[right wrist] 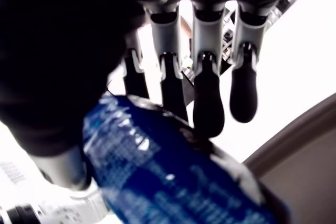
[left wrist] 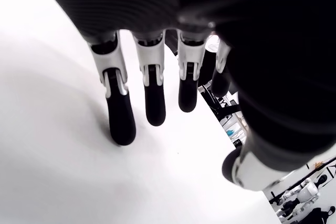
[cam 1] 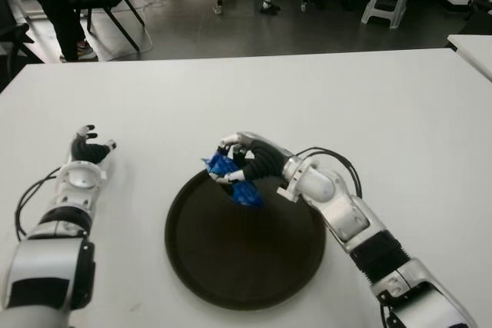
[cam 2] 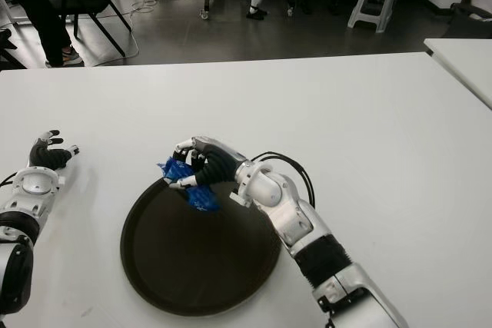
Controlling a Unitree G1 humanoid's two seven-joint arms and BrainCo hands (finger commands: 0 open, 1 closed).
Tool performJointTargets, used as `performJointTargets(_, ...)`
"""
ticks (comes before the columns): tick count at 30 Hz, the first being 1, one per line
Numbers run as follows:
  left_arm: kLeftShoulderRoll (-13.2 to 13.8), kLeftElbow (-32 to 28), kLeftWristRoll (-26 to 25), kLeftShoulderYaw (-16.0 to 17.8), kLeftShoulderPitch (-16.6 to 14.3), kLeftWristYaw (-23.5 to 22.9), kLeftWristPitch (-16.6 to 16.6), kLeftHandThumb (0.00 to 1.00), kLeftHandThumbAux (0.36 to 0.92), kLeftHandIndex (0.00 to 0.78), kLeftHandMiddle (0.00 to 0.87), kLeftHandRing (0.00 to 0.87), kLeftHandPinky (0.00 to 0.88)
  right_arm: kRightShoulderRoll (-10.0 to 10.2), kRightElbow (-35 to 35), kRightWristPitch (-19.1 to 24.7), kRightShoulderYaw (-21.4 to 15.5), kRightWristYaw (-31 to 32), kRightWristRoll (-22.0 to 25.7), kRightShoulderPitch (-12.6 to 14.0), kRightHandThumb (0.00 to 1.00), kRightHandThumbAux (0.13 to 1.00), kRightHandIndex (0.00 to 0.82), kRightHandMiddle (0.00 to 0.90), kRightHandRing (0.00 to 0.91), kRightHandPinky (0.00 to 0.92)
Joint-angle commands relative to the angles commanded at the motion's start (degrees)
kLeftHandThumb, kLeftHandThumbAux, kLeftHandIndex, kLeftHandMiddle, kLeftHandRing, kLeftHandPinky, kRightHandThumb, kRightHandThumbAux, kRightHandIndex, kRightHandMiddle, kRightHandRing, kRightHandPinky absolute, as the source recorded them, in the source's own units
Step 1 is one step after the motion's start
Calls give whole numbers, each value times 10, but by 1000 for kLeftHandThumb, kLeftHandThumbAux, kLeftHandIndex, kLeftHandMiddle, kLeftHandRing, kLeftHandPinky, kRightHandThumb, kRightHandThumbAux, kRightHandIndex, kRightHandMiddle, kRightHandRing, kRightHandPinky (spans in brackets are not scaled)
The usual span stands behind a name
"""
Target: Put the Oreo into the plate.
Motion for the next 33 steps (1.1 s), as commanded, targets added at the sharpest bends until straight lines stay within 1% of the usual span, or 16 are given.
performJointTargets(3,0,0,-3,3,0,-4,-1,268,715,74,180,196,209,-7,25,-47,7,-20,-18,-9,143,570,9,39,57,61)
performJointTargets(6,0,0,-6,6,0,-7,-1,278,718,71,186,203,230,-6,48,-81,6,-38,-26,-14,144,547,3,12,18,20)
performJointTargets(11,1,0,-10,10,1,-10,-2,295,724,76,205,228,260,-5,74,-111,2,-51,-30,-19,145,532,0,1,2,3)
performJointTargets(21,1,0,-11,13,0,-12,-2,300,726,79,207,236,257,-1,100,-133,-4,-43,-16,-27,130,517,0,0,0,0)
performJointTargets(28,1,0,-9,12,0,-12,-3,310,728,80,198,219,238,-1,106,-137,-4,-46,-21,-29,110,525,0,0,0,0)
performJointTargets(33,1,0,-8,11,1,-12,-4,304,729,74,185,205,216,-1,109,-139,-4,-49,-25,-31,119,540,0,0,0,4)
